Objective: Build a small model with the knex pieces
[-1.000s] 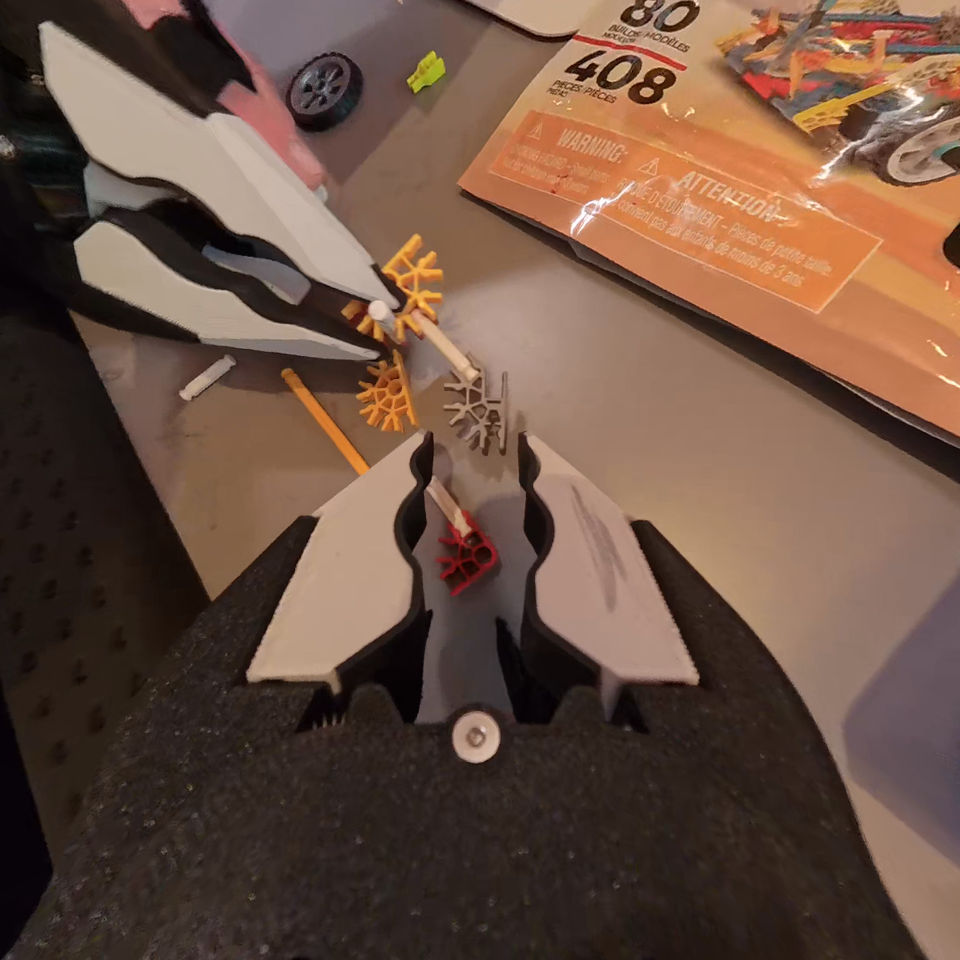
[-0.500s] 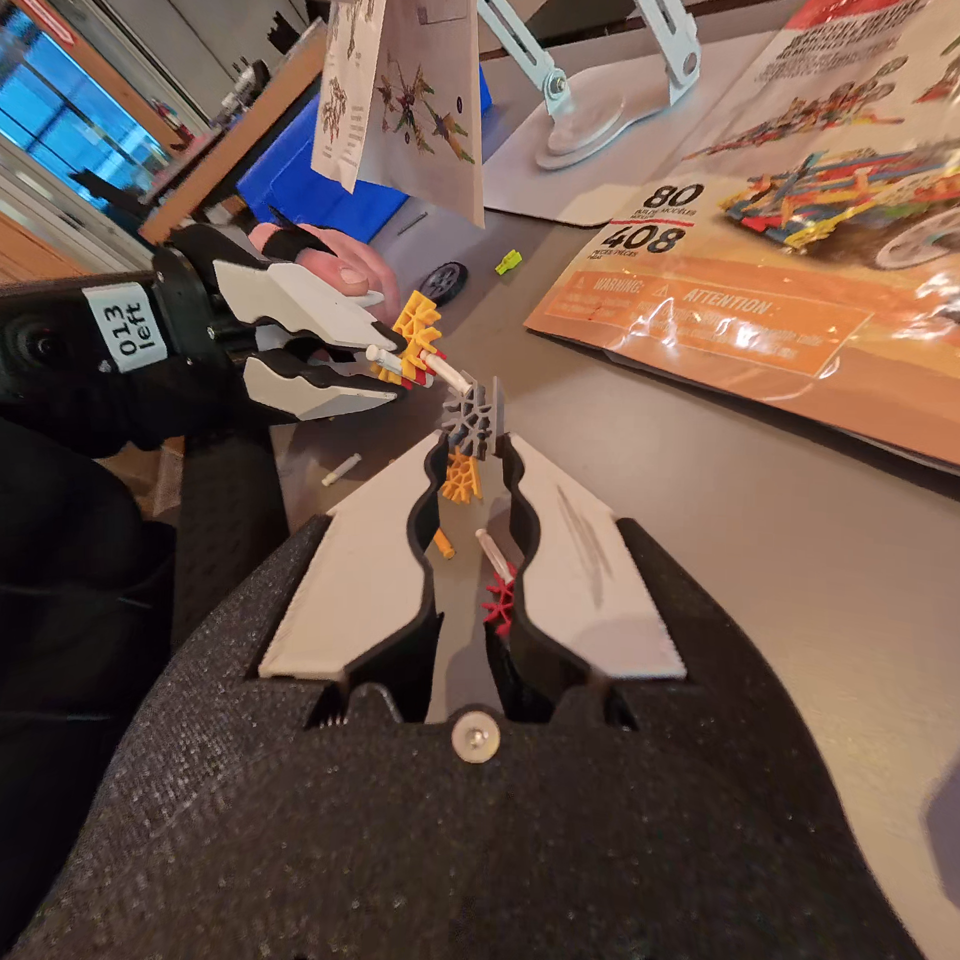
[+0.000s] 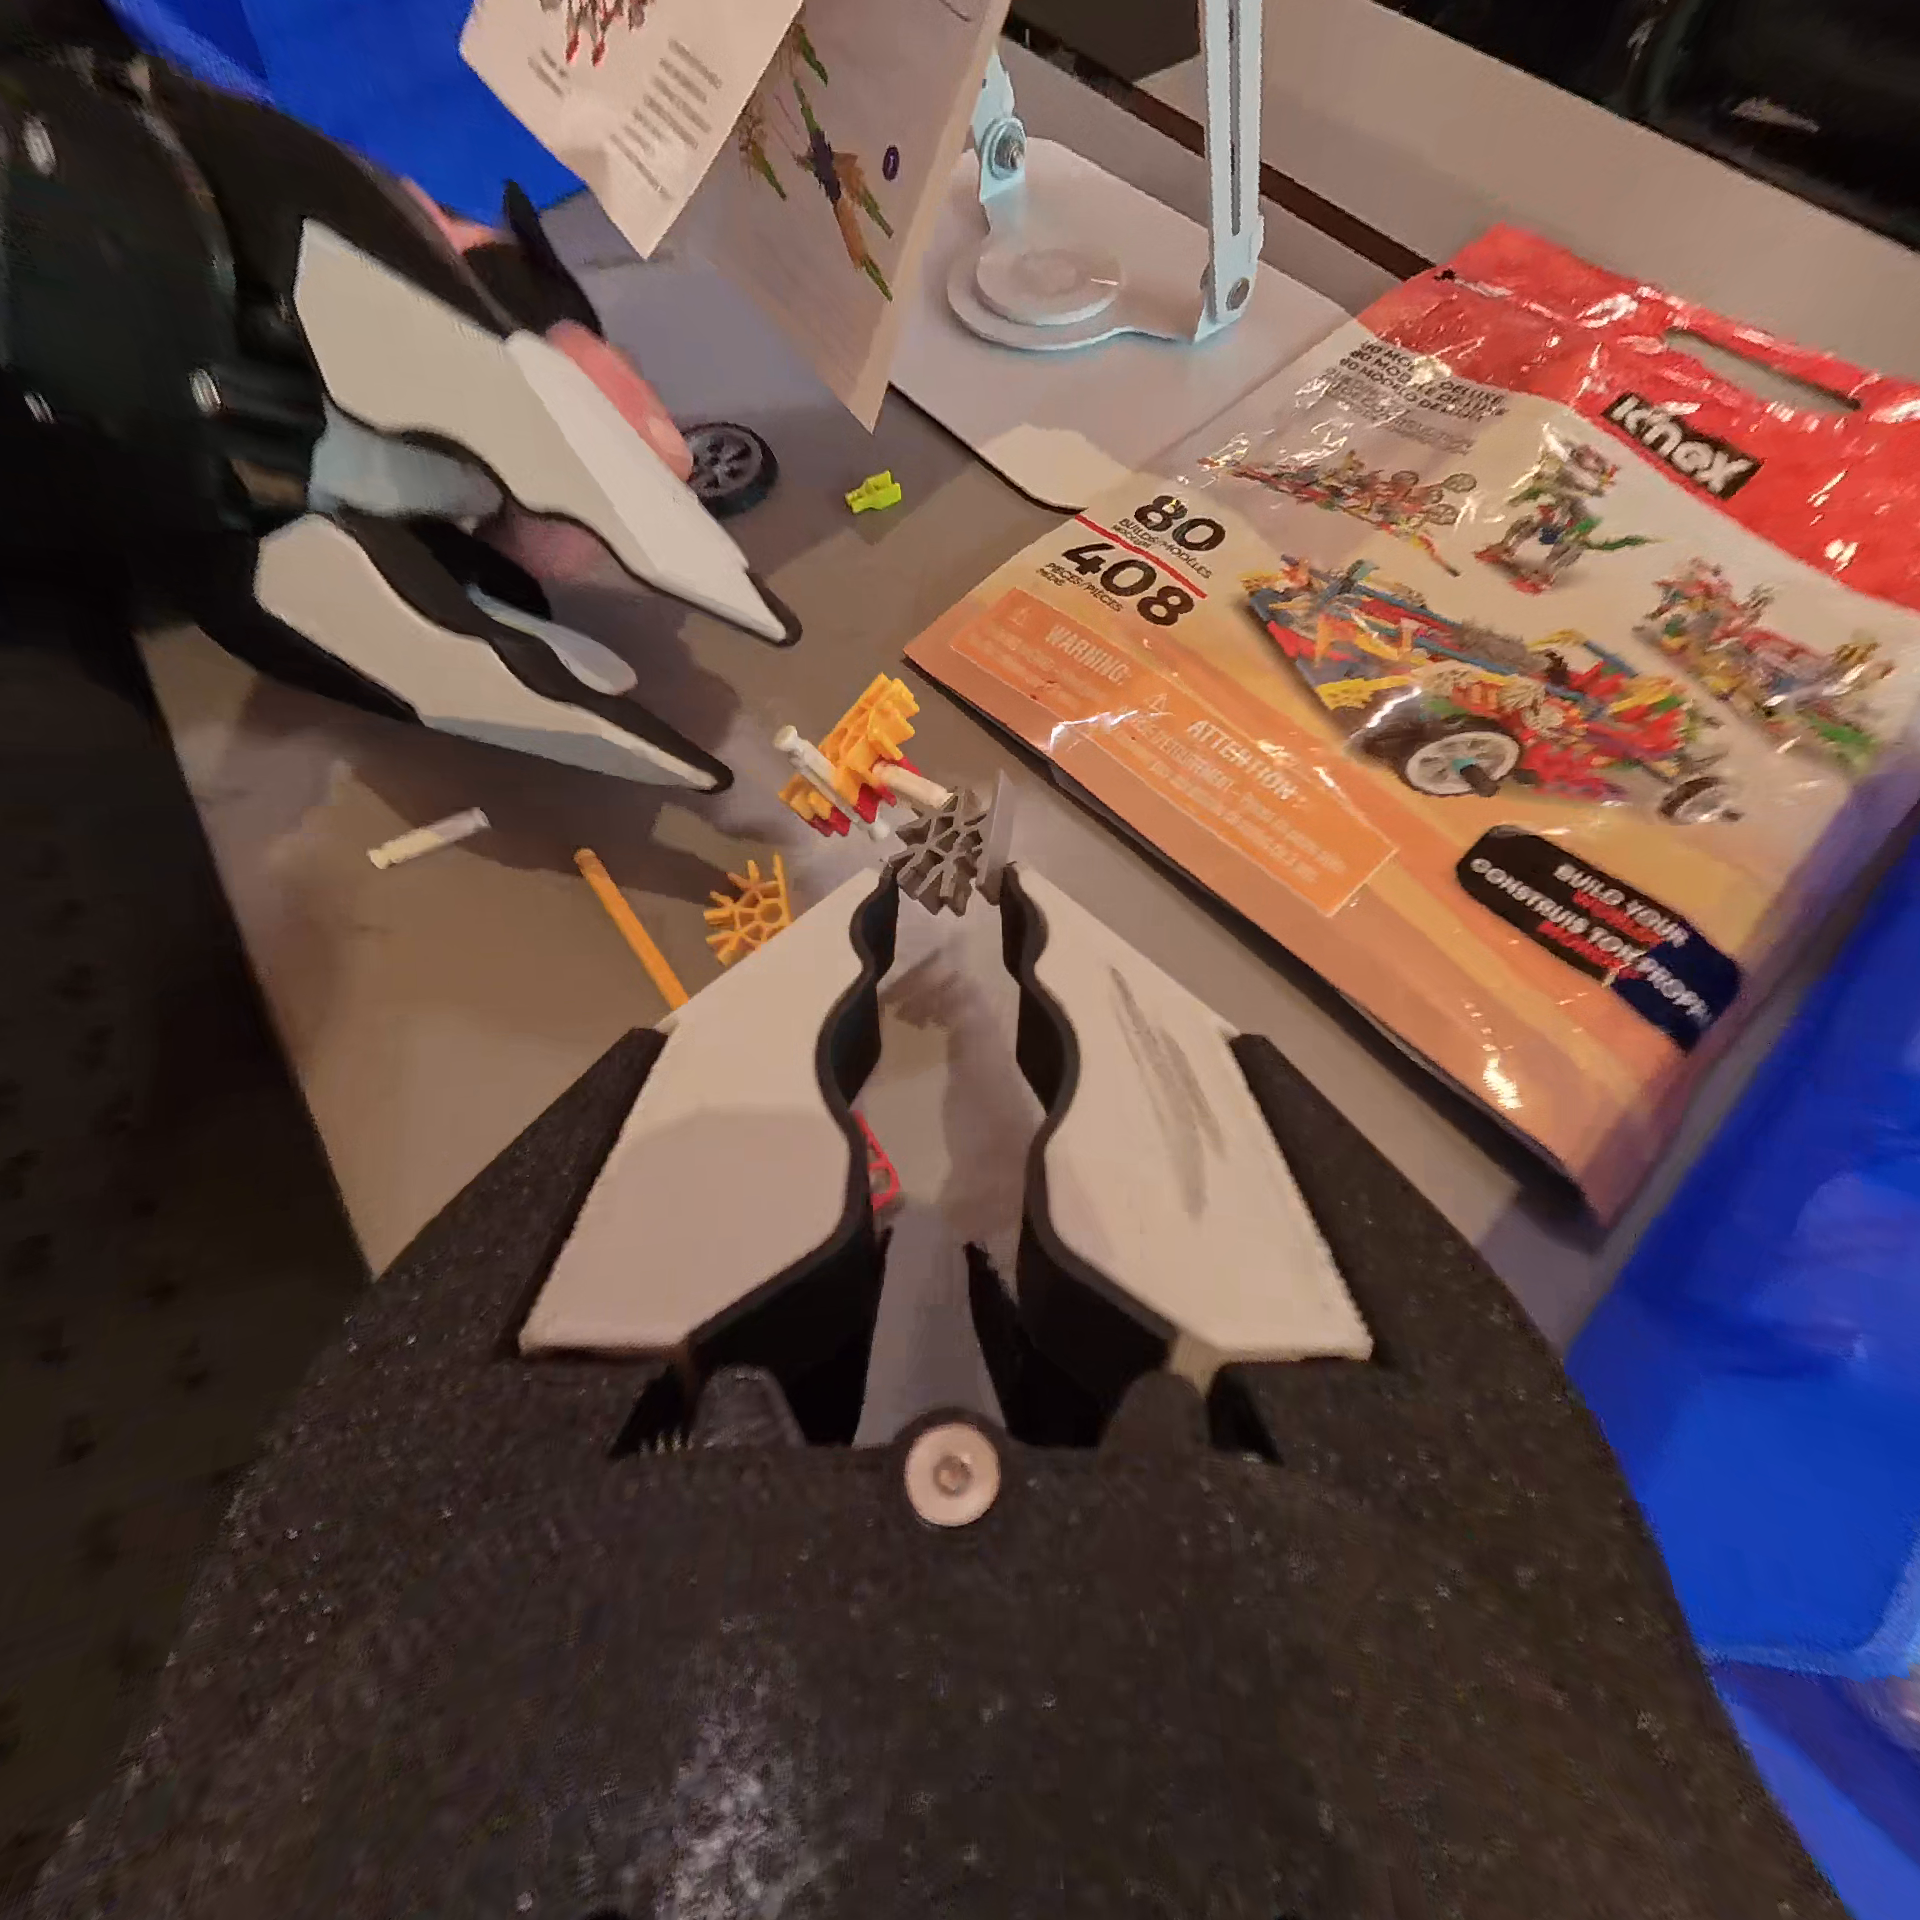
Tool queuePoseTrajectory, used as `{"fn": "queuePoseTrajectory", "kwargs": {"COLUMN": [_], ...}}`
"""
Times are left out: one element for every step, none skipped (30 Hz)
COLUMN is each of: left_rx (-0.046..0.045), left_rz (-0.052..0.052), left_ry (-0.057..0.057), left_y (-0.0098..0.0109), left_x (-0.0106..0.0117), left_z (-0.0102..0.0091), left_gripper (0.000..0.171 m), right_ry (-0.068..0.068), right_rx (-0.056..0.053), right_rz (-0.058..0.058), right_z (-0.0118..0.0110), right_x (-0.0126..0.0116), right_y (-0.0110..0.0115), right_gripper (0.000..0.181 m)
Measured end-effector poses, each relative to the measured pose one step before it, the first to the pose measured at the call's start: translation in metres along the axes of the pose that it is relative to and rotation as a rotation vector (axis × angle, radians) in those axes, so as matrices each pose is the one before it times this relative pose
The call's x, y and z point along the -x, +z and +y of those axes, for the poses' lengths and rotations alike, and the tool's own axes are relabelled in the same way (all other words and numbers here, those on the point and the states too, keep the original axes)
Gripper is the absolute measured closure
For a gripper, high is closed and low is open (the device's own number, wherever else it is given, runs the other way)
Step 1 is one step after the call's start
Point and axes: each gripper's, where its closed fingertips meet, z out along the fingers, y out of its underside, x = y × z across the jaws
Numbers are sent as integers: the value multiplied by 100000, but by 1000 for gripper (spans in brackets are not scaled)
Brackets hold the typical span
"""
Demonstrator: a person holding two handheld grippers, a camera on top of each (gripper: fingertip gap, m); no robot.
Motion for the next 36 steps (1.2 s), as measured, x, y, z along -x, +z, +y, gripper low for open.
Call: {"fn": "queuePoseTrajectory", "kwargs": {"left_rx": [-876,-477,-266,419,1325,2145,1377,1603,2257,567,426,1506,493,-1933,-1889,-624,-662,-190,-94,-154,344,207,-519,196,679,383,287,-179,-466,-142,402,765,1017,382,-38,-91], "left_rz": [-6,267,1032,1937,2213,3307,3067,2183,2277,1787,2660,4741,4783,4527,3990,1169,84,-318,-1247,-1748,-1140,-1958,-2778,-1869,-1830,-2405,-2469,-2039,-858,-1550,-1970,-1620,-159,251,485,1928], "left_ry": [-2383,-3054,-4420,-4946,-4833,-4427,-3945,-3743,-3988,-3283,-2678,-3680,-4902,-4099,-3033,-2531,-1113,-80,935,1134,569,816,1756,2275,2546,2288,2260,1566,333,205,1371,2057,1728,626,-789,-1763], "left_y": [-116,-46,23,118,219,286,268,277,261,116,38,53,43,-109,-141,-91,-88,-36,-22,-6,19,23,-8,0,38,67,68,66,42,33,38,64,107,106,60,33], "left_x": [302,289,195,41,-39,-282,-313,-205,-182,-79,-148,-343,-295,-324,-317,88,160,112,131,165,65,177,266,108,71,130,115,65,-30,134,180,88,-161,-223,-121,-203], "left_z": [-187,-136,-88,55,221,356,285,359,466,241,209,380,288,-42,-61,16,-37,-25,-59,-77,-23,-44,-146,-63,-34,-71,-78,-157,-184,-114,3,43,74,14,-8,3], "left_gripper": [144,143,142,141,140,139,139,139,138,138,139,144,148,156,164,164,164,165,165,166,166,167,168,168,168,167,168,167,168,168,167,167,167,167,167,164], "right_ry": [-4149,-4687,-5080,-5230,-5115,-5061,-5057,-4561,-3117,-2655,-3105,-2559,-1488,-1271,-1115,-91,279,448,878,1401,2343,3640,3820,3453,3731,3506,3426,4222,3546,1526,744,-4,-926,-689,-465,-798], "right_rx": [2101,2648,2156,1052,1291,2021,1978,1496,1052,342,-463,-909,-934,-634,-497,-95,59,6,-246,-411,-112,156,-350,-1530,-1370,-972,-1645,-1368,-1012,-1457,-819,64,-333,-354,-104,269], "right_rz": [1301,1357,908,-247,-923,-318,-2,-784,-1339,-1407,-1494,-1154,-924,-561,-116,-312,262,445,529,788,485,-530,-526,595,343,-478,-183,-334,-878,-305,827,581,538,187,263,323], "right_z": [2,48,-66,-254,-259,-164,-188,-226,-256,-288,-340,-365,-359,-261,-183,-64,20,33,5,-9,63,139,83,-71,-42,15,-74,-46,-17,-83,-14,118,61,40,71,108], "right_x": [3,24,121,323,429,321,249,331,336,305,339,270,179,116,11,-33,-138,-152,-137,-159,-128,-43,-53,-190,-145,-22,-80,-109,26,88,-58,-12,22,41,10,0], "right_y": [-57,-32,6,20,69,139,175,180,197,177,111,80,41,37,22,31,43,41,23,6,4,18,12,-13,-31,-42,-83,-57,-7,-5,20,8,-8,-47,-74,-83], "right_gripper": [163,163,163,162,163,163,163,163,163,163,163,163,163,163,163,163,163,163,163,162,162,160,157,156,156,156,157,160,164,168,169,172,175,176,176,176]}}
